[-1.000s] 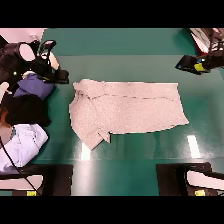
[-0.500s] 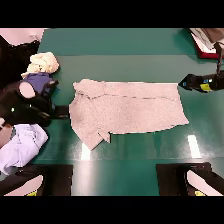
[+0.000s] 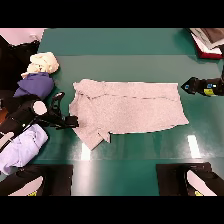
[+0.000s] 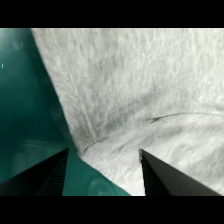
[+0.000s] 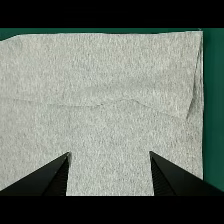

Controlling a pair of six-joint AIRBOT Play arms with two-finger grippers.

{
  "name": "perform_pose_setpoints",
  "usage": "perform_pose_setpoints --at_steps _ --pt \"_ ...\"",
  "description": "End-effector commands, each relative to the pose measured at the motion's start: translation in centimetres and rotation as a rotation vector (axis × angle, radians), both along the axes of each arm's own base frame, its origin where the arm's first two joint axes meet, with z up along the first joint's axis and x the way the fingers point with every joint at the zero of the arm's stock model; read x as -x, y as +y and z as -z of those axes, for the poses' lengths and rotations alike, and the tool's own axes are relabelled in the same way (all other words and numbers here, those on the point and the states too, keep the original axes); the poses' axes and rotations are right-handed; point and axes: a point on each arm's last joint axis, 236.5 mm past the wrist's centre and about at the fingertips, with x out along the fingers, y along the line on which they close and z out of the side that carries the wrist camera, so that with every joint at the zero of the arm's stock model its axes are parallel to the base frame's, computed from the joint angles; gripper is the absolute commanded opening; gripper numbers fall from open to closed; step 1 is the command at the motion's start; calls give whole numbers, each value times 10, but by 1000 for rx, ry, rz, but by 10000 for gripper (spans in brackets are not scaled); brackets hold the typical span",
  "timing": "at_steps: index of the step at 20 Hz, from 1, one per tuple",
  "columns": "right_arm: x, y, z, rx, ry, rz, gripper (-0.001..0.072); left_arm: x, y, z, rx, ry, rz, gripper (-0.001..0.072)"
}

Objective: Fold the shirts.

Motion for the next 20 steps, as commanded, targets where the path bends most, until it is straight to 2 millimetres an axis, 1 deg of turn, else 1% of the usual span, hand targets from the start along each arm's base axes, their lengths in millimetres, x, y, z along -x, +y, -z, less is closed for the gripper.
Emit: perform_pose_setpoints --at_steps 1,2,3,4,5,7,8,9,10,12,14,16,17,20 --pt "2 0 -1 -1 -1 0 556 -4 -3 5 7 -10 -28 536" --pt "2 1 -1 -1 1 -1 557 -5 -4 5 12 -14 -32 533" --pt "4 1 0 -2 9 -4 557 -8 -5 4 17 -24 -33 355" --pt "7 2 2 -2 21 -7 556 -8 -5 4 16 -27 -28 161" --pt "10 2 4 -2 38 -12 556 -8 -5 3 15 -34 -11 34" --pt "23 0 13 20 101 -27 557 -9 -4 -3 4 -38 9 26" --pt "32 -5 19 46 145 -33 556 -11 0 -10 -19 -47 31 26" --pt "43 -14 28 88 200 -34 556 -13 6 -19 -46 -61 55 25" --pt "56 -24 41 134 261 -32 557 -17 11 -30 -75 -84 75 26" --pt "90 -42 76 204 419 -30 556 -22 18 -51 -104 -129 100 26" --pt "116 -48 110 174 523 -1 556 -26 17 -64 -101 -173 118 26" --pt "129 -52 131 112 560 53 556 -26 16 -66 -99 -177 117 26" --pt "131 -53 137 75 560 83 557 -26 16 -66 -97 -176 117 26" --pt "125 -56 148 -12 523 167 557 -26 14 -66 -89 -175 114 26"
